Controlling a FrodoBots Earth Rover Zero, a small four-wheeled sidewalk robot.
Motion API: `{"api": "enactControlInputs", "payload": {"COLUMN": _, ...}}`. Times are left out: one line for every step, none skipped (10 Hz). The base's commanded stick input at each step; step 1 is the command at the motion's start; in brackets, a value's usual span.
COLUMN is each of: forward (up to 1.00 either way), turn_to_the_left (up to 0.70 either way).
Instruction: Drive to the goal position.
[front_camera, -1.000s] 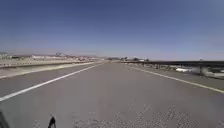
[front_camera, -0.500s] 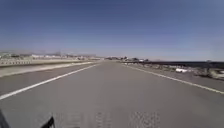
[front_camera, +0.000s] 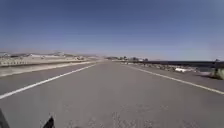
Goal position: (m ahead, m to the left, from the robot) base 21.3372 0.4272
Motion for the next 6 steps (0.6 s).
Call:
{"api": "enactControlInputs", "payload": {"forward": 1.00, "turn_to_the_left": 0.00}}
{"api": "enactControlInputs", "payload": {"forward": 1.00, "turn_to_the_left": 0.00}}
{"api": "enactControlInputs", "payload": {"forward": 1.00, "turn_to_the_left": 0.00}}
{"api": "enactControlInputs", "payload": {"forward": 1.00, "turn_to_the_left": 0.00}}
{"api": "enactControlInputs", "payload": {"forward": 1.00, "turn_to_the_left": 0.00}}
{"api": "enactControlInputs", "payload": {"forward": 1.00, "turn_to_the_left": 0.00}}
